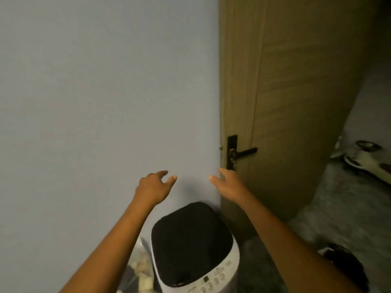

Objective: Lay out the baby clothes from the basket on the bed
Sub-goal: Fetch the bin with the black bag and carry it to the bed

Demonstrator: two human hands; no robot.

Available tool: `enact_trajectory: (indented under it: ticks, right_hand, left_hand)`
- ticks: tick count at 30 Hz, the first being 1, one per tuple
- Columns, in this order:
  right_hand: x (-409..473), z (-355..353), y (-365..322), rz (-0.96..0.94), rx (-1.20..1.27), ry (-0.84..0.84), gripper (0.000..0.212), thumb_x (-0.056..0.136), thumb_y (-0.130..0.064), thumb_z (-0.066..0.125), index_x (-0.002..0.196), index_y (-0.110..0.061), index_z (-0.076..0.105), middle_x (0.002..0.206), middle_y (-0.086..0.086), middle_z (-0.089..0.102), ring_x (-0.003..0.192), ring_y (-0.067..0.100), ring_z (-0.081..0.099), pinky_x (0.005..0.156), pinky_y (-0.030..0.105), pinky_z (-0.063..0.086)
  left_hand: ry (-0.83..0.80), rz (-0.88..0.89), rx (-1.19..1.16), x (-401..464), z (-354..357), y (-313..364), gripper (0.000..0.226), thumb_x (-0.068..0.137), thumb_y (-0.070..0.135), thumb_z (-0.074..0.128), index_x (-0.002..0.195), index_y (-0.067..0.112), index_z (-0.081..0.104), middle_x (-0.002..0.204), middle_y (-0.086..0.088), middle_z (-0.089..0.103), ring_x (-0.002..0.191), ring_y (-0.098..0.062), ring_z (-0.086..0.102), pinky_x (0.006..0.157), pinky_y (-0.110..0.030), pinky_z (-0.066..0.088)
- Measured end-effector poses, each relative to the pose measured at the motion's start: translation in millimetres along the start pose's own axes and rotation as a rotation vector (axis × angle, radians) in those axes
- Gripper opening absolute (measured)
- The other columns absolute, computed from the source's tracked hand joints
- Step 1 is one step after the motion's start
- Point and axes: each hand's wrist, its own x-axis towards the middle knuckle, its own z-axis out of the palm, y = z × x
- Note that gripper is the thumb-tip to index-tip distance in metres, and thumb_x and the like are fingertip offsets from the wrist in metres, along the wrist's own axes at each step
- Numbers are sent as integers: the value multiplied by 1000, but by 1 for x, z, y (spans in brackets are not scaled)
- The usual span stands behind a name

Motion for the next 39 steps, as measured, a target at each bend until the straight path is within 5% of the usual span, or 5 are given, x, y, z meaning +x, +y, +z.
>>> enact_trajectory:
  ticks: [7,12,21,33,39]
  right_hand:
    - [9,-86,132,274,33,124,68,96,-53,44,152,-18,30,157,9,32,142,29,32,114,44,29]
    - [10,-137,231,424,80,248,73,92,-61,46,151,-19,35,155,8,37,141,27,35,116,42,29]
    - [31,-228,410,582,151,406,72,91,-59,50,150,-19,38,157,3,34,143,22,33,118,34,25]
    - [52,-230,614,888,191,502,59,93,-48,55,146,-24,44,153,3,40,140,22,37,117,37,28]
    - [65,-186,727,1010,226,483,63,92,-58,48,148,-31,38,156,0,34,142,23,33,113,39,28]
  left_hand:
    - [-217,280,30,52,116,124,62,92,65,41,142,29,49,146,-9,52,133,-34,47,108,-48,40]
    - [-384,396,-23,69,208,214,55,93,59,48,130,20,58,127,-13,64,108,-25,61,88,-35,46]
    - [-482,591,80,94,384,365,61,92,60,48,140,23,53,140,-8,59,129,-28,54,109,-35,40]
    - [-756,652,120,146,620,440,54,89,60,52,124,20,65,122,-12,69,117,-34,62,99,-39,49]
    - [-841,658,118,157,755,441,58,89,54,58,139,23,55,132,-10,64,120,-29,59,103,-37,46]
